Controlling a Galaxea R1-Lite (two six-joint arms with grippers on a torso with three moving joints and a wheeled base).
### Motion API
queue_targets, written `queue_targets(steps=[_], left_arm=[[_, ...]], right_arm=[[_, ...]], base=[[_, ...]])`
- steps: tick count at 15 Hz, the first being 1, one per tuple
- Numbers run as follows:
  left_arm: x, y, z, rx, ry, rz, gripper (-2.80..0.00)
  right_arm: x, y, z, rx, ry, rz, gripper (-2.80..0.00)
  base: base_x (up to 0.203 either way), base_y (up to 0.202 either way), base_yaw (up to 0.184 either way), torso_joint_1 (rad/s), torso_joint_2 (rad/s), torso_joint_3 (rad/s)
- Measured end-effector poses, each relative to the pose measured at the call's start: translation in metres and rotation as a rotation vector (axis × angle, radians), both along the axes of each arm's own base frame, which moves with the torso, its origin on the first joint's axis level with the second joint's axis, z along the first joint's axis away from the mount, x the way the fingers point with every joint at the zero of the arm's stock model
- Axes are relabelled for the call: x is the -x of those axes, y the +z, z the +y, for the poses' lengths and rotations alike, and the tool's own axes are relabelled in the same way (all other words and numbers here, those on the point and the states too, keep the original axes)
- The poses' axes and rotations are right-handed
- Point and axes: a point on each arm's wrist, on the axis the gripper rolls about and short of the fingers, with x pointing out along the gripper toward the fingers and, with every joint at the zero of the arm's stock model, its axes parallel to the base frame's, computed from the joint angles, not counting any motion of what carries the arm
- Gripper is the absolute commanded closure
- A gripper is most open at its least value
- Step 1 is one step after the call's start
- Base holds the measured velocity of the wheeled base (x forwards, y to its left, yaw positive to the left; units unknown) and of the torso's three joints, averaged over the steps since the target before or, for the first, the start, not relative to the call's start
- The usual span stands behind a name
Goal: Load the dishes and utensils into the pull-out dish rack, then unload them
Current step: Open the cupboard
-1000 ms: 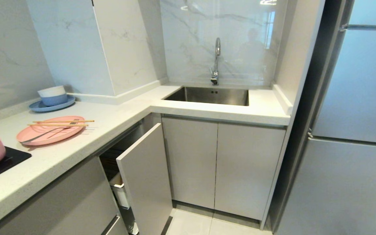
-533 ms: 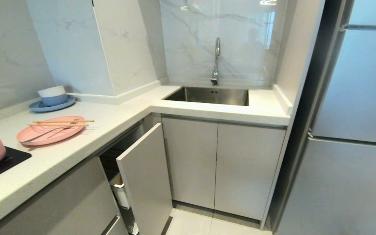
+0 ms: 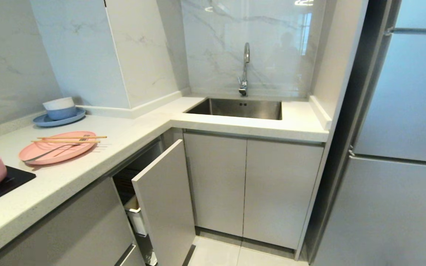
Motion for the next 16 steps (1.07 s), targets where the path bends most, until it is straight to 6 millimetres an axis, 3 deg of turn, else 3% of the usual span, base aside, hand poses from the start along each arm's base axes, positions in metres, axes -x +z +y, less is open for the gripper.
queue_targets(steps=[3,6,8,11,16], left_arm=[[-0.035,0.053,0.002,-0.003,0.076,0.106,0.0],[-0.089,0.079,0.002,-0.035,0.099,0.332,0.0],[-0.132,0.082,0.001,-0.052,0.05,0.517,0.0],[-0.195,0.071,-0.001,-0.028,-0.051,0.823,0.0],[-0.277,0.051,-0.005,-0.005,-0.148,1.143,0.0]], right_arm=[[0.0,0.0,0.0,0.0,0.0,0.0,0.0],[0.0,0.0,0.0,0.0,0.0,0.0,0.0],[0.0,0.0,0.0,0.0,0.0,0.0,0.0],[0.0,0.0,0.0,0.0,0.0,0.0,0.0],[0.0,0.0,0.0,0.0,0.0,0.0,0.0]], base=[[0.0,0.0,0.0,0.0,0.0,0.0],[0.0,0.0,0.0,0.0,0.0,0.0],[0.0,0.0,0.0,0.0,0.0,0.0],[0.0,0.0,0.0,0.0,0.0,0.0],[0.0,0.0,0.0,0.0,0.0,0.0]])
